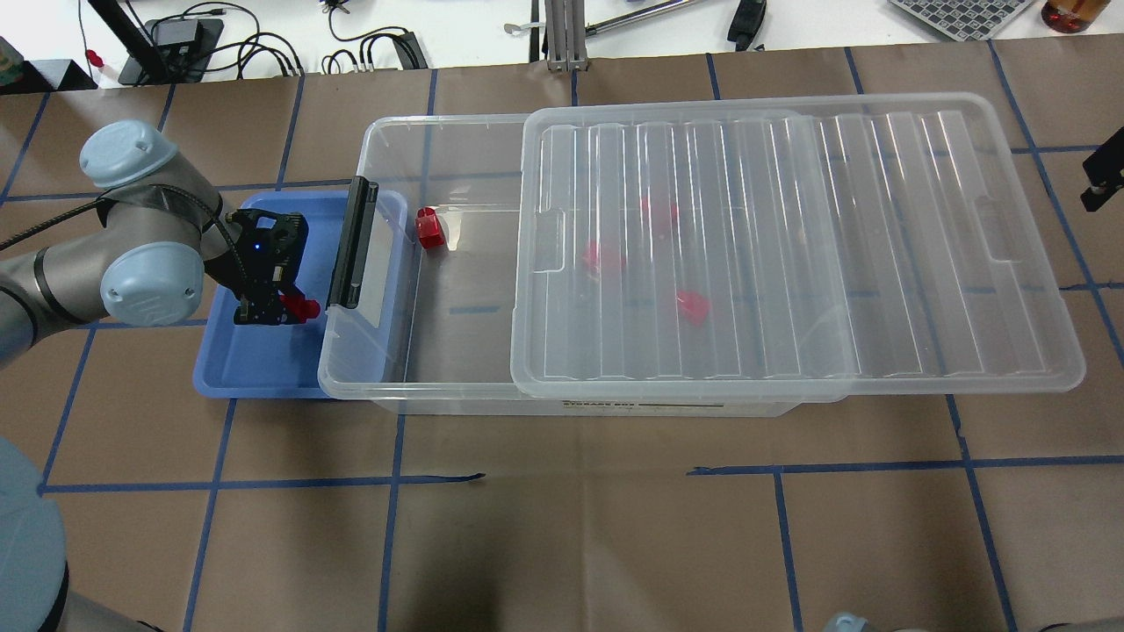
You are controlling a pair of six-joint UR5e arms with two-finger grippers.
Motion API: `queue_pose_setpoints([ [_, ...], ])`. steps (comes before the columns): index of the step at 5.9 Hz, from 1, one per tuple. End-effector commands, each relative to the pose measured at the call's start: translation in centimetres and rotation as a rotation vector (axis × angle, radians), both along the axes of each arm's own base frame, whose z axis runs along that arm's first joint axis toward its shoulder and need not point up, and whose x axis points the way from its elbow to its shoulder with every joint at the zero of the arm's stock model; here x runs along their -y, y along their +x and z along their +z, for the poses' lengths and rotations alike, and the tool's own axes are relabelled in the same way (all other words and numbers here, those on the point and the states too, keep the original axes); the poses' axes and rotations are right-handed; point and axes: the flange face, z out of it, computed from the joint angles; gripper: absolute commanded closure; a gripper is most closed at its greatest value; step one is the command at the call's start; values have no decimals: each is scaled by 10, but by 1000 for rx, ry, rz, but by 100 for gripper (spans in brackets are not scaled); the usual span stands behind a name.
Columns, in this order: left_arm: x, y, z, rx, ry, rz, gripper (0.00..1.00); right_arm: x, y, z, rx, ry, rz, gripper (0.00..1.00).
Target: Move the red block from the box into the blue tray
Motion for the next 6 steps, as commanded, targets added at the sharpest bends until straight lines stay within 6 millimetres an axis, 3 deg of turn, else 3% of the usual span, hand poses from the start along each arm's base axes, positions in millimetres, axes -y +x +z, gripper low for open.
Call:
queue_pose_setpoints([
  [1, 1, 1, -4, -1, 6, 3, 84, -11, -1, -28, -1, 25, -5, 0],
  [2, 1, 0, -6, -1, 9, 5, 78, -12, 0, -32, 8, 39, -6, 0],
  [3, 3, 1, -4, -2, 4, -3, 62, -16, 4, -42, 23, 58, -8, 0],
  [4, 6, 1, -1, -3, -2, 3, 36, -19, 6, -48, 25, 61, -8, 0],
  [5, 7, 1, 3, 1, -7, 9, 31, -22, 8, -43, 24, 58, -11, 0],
  [6, 8, 1, 7, 1, -8, 8, 13, -21, 12, -44, 38, 58, -28, 0],
])
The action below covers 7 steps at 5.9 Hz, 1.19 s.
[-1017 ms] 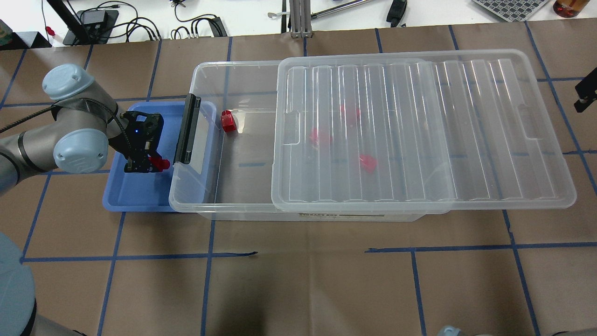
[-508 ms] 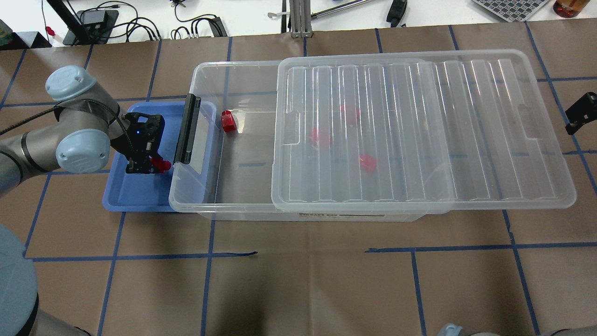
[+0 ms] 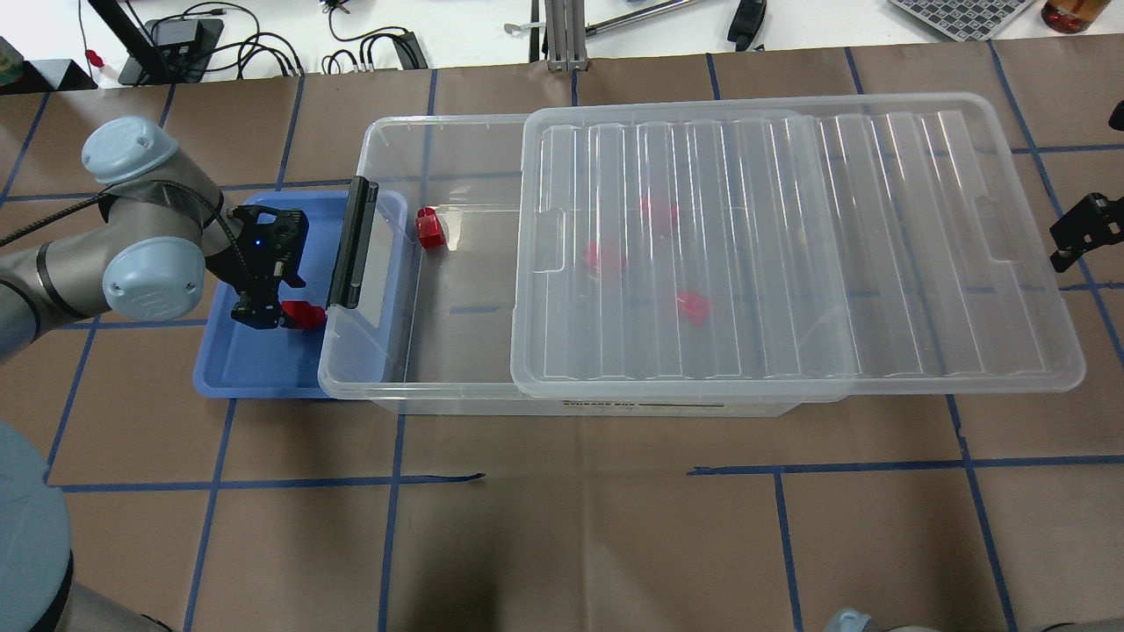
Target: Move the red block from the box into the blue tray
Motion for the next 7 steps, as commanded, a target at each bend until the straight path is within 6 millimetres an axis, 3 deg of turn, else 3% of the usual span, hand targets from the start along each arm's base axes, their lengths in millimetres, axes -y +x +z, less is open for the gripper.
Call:
queue_pose_setpoints([
  [1, 0, -9, 25, 0, -17, 6, 10, 0, 5, 0, 12, -1, -16, 0],
  [3, -1, -11, 91, 1, 46, 77, 10, 0, 12, -3, 44, -13, -19, 0],
  [4, -2, -20, 127, 3, 75, 172, 9, 2, 16, -3, 70, -28, -21, 0],
  [5, -9, -41, 177, 11, 91, 234, 2, 5, 24, -2, 84, -39, -27, 0],
  [6, -16, -69, 221, 27, 101, 361, 2, 9, 41, -1, 84, -36, -30, 0],
  [7, -18, -99, 246, 41, 97, 478, 2, 11, 52, 0, 82, -36, -33, 0],
])
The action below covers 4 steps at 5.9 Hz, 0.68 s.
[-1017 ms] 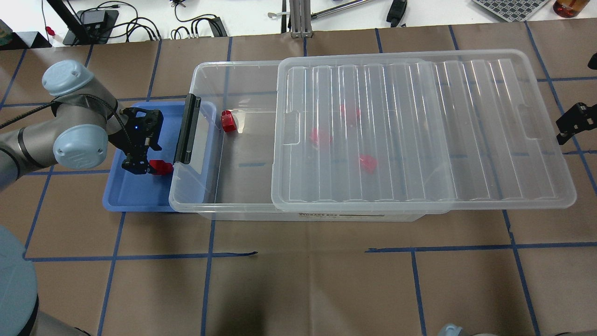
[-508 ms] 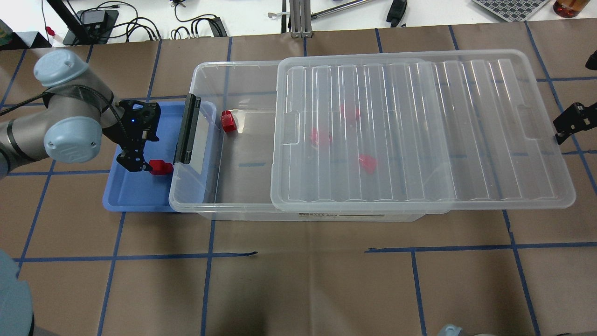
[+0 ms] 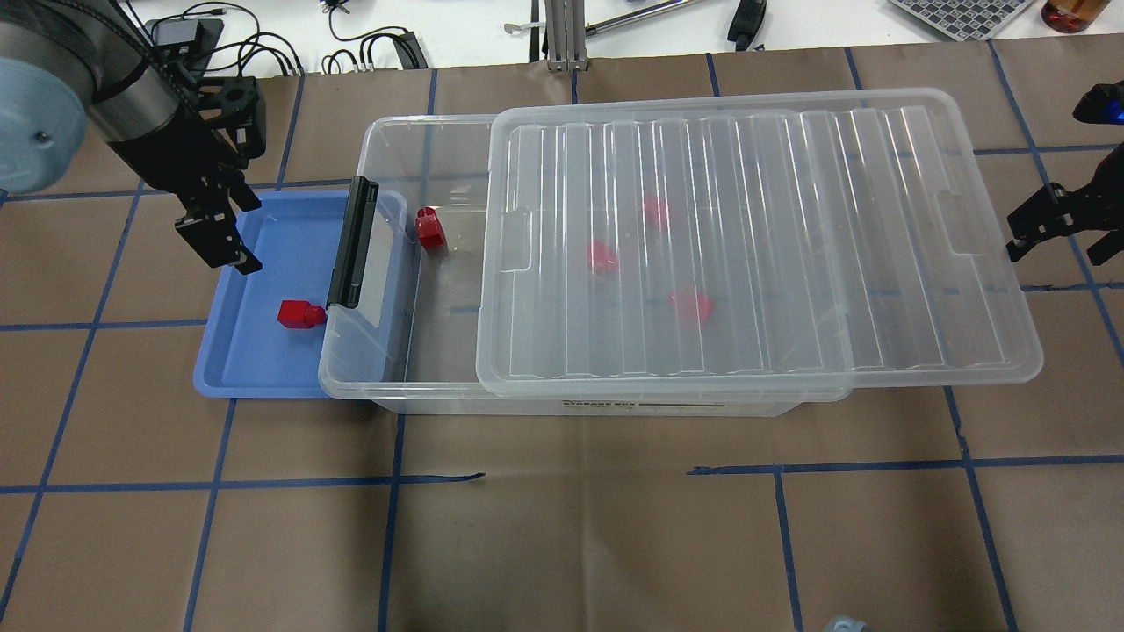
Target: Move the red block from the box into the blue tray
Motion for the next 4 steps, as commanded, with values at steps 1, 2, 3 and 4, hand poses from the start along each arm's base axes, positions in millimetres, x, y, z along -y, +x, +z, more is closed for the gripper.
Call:
queue_pose_setpoints([
  [1, -12, -61, 58, 31, -27, 242, 2, 3, 13, 1, 1, -1, -6, 0],
  [2, -9, -87, 71, 39, -43, 382, 2, 3, 21, -2, 6, 5, 0, 0],
  [3, -7, -109, 72, 67, -45, 548, 2, 3, 29, -6, 8, 11, 12, 0],
  [4, -14, -114, 81, 75, -50, 699, 2, 4, 37, -7, 7, 15, 5, 0],
])
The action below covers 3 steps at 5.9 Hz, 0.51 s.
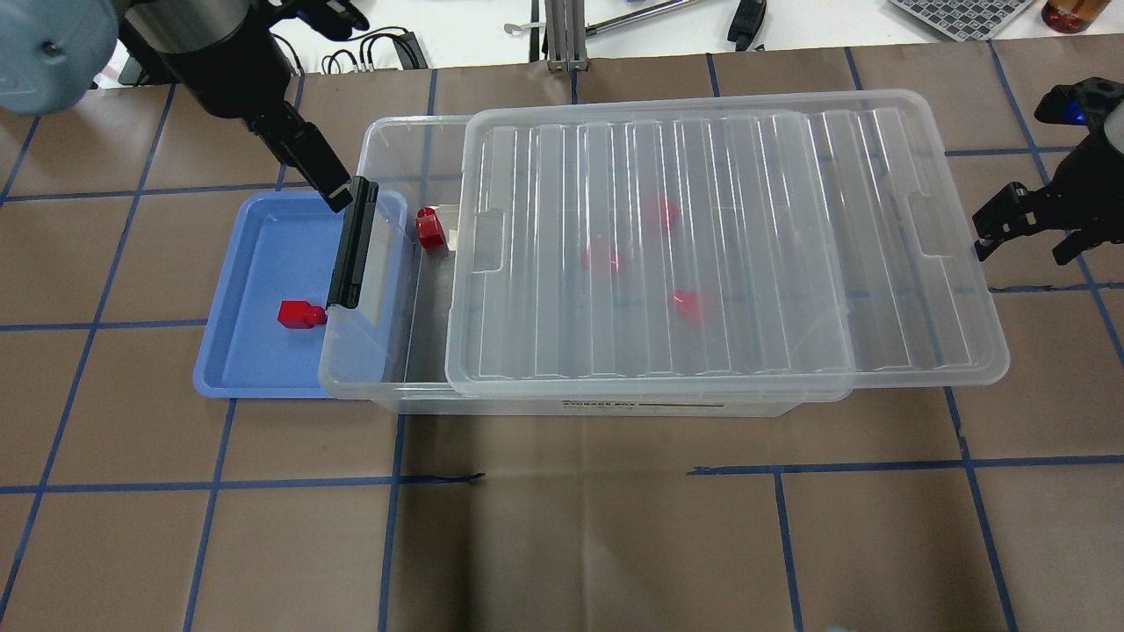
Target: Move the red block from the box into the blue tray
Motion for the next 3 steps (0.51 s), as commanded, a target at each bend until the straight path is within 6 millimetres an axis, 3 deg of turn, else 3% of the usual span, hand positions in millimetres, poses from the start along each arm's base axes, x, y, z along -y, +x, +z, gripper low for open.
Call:
queue_pose_setpoints([
  [1, -12, -15, 17, 7, -3, 464, 1, 1, 25, 3, -8, -1, -2, 0],
  [3, -21, -15, 35, -1, -25, 593, 1, 3, 48, 5, -12, 0, -5, 0],
])
